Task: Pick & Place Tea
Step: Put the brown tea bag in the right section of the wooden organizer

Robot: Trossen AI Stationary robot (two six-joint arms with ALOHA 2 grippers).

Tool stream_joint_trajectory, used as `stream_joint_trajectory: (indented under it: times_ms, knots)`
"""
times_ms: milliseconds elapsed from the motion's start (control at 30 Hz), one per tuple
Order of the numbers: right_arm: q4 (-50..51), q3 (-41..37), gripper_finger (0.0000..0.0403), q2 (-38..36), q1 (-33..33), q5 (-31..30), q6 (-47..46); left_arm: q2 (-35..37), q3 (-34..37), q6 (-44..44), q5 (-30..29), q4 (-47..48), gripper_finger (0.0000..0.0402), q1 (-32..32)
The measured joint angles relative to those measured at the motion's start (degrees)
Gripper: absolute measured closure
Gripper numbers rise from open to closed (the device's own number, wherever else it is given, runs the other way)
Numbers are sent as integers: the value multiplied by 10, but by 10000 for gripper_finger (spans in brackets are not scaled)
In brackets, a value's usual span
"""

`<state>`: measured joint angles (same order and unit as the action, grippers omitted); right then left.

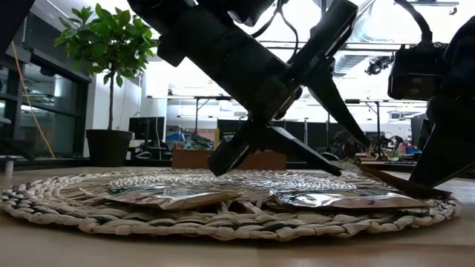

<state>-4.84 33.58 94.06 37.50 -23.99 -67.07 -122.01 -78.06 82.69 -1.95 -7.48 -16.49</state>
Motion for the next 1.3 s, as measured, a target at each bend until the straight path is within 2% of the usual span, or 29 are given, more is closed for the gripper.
stream_joint_trajectory:
  times_ms: [167, 533, 933, 1133, 1300]
  knots:
    - [0, 0, 403, 0, 0, 0, 0, 0, 0, 1, -6, 0, 268, 0]
    - [0, 0, 403, 0, 0, 1, 0, 0, 0, -1, -3, 1, 395, 0]
    - [-16, -1, 403, -10, 0, 17, 27, 0, 0, 0, -10, 6, 401, 0]
    - [-4, 0, 403, -77, 0, 11, 62, 0, 0, 1, -12, 8, 401, 0]
    - [1, 0, 403, -162, 0, 13, 116, -1, 0, -14, -10, 15, 401, 3]
